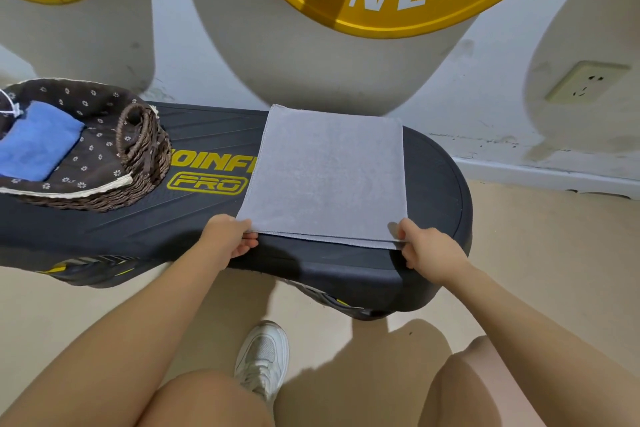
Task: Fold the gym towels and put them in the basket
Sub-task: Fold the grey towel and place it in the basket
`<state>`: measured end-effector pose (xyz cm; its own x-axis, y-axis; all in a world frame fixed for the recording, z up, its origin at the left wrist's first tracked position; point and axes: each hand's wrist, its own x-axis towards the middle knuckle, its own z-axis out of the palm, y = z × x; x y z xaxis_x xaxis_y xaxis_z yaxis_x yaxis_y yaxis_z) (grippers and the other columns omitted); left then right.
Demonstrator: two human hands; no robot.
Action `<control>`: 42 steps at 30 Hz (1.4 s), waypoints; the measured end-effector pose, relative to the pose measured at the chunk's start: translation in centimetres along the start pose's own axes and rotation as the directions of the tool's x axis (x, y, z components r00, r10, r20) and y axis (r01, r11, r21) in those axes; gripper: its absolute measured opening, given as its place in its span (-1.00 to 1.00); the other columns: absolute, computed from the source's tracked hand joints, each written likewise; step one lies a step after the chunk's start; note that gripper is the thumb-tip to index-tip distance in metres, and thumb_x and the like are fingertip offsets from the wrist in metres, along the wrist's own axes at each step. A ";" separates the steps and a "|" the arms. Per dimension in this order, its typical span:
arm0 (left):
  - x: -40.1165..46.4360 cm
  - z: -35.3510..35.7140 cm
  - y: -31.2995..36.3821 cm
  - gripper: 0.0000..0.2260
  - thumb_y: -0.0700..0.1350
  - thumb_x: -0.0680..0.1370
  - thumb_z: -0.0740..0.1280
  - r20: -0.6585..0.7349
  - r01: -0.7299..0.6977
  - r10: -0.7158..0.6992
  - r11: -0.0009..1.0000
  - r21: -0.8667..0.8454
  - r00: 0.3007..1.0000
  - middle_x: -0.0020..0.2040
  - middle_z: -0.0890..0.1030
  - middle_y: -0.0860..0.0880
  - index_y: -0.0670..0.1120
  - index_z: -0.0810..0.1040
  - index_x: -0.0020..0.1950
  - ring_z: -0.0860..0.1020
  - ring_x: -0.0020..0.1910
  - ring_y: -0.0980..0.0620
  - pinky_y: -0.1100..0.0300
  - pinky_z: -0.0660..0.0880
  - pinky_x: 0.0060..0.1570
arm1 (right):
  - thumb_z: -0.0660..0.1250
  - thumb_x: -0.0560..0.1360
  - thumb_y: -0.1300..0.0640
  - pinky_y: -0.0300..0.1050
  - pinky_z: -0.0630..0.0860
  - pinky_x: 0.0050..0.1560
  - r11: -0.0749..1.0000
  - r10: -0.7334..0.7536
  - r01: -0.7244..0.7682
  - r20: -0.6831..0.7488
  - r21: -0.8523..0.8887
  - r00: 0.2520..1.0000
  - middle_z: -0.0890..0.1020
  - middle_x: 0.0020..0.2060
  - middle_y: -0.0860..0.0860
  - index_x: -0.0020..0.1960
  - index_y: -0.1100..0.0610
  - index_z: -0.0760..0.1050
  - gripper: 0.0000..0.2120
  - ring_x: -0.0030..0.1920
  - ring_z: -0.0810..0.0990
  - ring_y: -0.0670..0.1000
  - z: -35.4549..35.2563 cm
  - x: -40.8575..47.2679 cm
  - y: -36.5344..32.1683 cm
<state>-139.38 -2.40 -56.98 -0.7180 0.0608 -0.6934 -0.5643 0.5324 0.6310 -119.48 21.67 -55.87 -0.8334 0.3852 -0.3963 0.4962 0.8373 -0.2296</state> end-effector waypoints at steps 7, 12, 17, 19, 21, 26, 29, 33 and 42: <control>-2.5 -2.1 1.2 -0.75 -0.32 0.57 0.07 0.032 -0.167 0.169 0.985 -0.053 0.985 -0.20 0.57 -0.17 -0.08 0.36 0.17 0.59 -0.40 0.04 0.33 0.47 -0.47 | 0.29 0.44 0.31 -0.23 0.42 -0.06 0.915 -0.016 0.003 0.029 0.405 0.999 0.63 -0.27 -0.07 -0.16 0.04 0.49 -0.83 -0.19 0.59 -0.10 -2.5 -1.7 0.7; -4.1 -3.3 2.5 -0.75 -0.35 0.54 0.10 0.163 -0.172 0.166 0.985 0.022 0.973 -0.20 0.56 -0.15 -0.18 0.51 0.09 0.57 -0.24 0.04 0.36 0.48 -0.31 | 0.37 0.45 0.20 -0.22 0.37 -0.12 0.918 -0.003 0.083 -0.201 0.388 0.980 0.56 -0.20 0.00 -0.23 0.08 0.48 -0.89 -0.12 0.51 0.00 -3.5 -2.6 0.6; -4.9 -5.4 3.8 -0.80 -0.39 0.39 0.35 0.340 -0.451 0.316 0.761 0.466 0.886 -0.38 0.53 -0.05 -0.10 0.57 -0.13 0.45 -0.41 0.07 0.34 0.39 -0.41 | 0.35 0.35 0.24 -0.17 0.34 -0.13 0.804 -0.065 0.125 -0.123 0.582 0.990 0.49 -0.31 -0.02 -0.33 0.14 0.41 -0.86 -0.24 0.44 -0.06 -5.8 -3.6 -0.2; -5.2 -5.7 4.1 -0.87 -0.33 0.41 0.36 0.387 -0.466 0.277 0.666 0.582 0.879 -0.50 0.52 0.01 -0.12 0.56 -0.27 0.47 -0.54 0.13 0.34 0.36 -0.48 | 0.28 0.26 0.14 -0.15 0.32 -0.21 0.775 -0.071 0.082 -0.043 0.626 0.997 0.45 -0.37 -0.01 -0.32 0.13 0.39 -0.91 -0.31 0.39 -0.05 -6.3 -3.8 -0.3; -5.2 -5.8 4.1 -0.85 -0.28 0.45 0.35 0.408 -0.453 0.230 0.639 0.622 0.884 -0.55 0.52 0.04 -0.14 0.53 -0.31 0.49 -0.59 0.19 0.36 0.37 -0.52 | 0.28 0.33 0.18 -0.17 0.32 -0.20 0.760 -0.078 0.062 -0.003 0.647 0.997 0.44 -0.37 0.00 -0.25 0.11 0.39 -0.94 -0.31 0.38 -0.04 -6.2 -3.8 -0.1; -3.9 -5.7 3.9 -0.78 -0.11 0.52 0.31 0.395 -0.465 0.252 0.576 0.673 0.884 -0.42 0.44 -0.01 -0.15 0.54 -0.30 0.40 -0.40 0.06 0.23 0.29 -0.39 | 0.14 0.56 0.36 -0.22 0.48 -0.29 0.654 -0.055 0.028 0.011 0.756 0.998 0.49 -0.32 0.12 -0.10 0.13 0.45 -0.81 -0.38 0.47 0.00 -4.6 -2.9 0.7; -2.7 -4.7 4.1 -0.68 -0.07 0.55 0.28 0.377 -0.517 0.356 0.639 0.570 0.855 -0.35 0.42 0.00 -0.10 0.43 -0.40 0.38 -0.26 0.03 0.17 0.27 -0.26 | 0.14 0.58 0.28 -0.14 0.54 -0.17 0.707 0.044 -0.012 -0.027 0.707 0.999 0.58 -0.17 0.13 -0.13 0.15 0.55 -0.77 -0.26 0.52 0.03 -3.4 -1.4 1.3; -1.3 -2.3 5.1 -0.77 -0.07 0.56 0.26 0.318 -0.512 0.419 0.797 0.320 0.851 -0.23 0.59 0.03 -0.09 0.58 -0.26 0.52 -0.15 0.06 0.18 0.38 -0.11 | 0.28 0.52 0.13 -0.18 0.48 -0.12 0.801 0.124 -0.049 -0.085 0.596 0.989 0.66 -0.21 0.08 -0.14 0.14 0.57 -0.86 -0.19 0.59 0.02 -2.8 0.3 2.2; 4.9 2.6 7.9 -0.83 -0.11 0.55 0.27 0.234 -0.496 0.453 0.850 0.178 0.860 -0.21 0.49 -0.11 -0.20 0.55 -0.12 0.41 -0.21 -0.01 0.16 0.31 -0.19 | 0.20 0.57 0.07 -0.29 0.27 -0.36 0.836 0.311 -0.176 -0.185 0.520 0.932 0.45 -0.34 -0.08 -0.18 0.14 0.39 -0.80 -0.32 0.40 -0.10 -3.1 5.8 4.0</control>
<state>-146.34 4.25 -56.32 -0.7778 0.4910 -0.3923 -0.0510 0.5729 0.8180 -123.11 28.41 -56.34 -0.6674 0.6913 -0.2768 0.6879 0.4300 -0.5847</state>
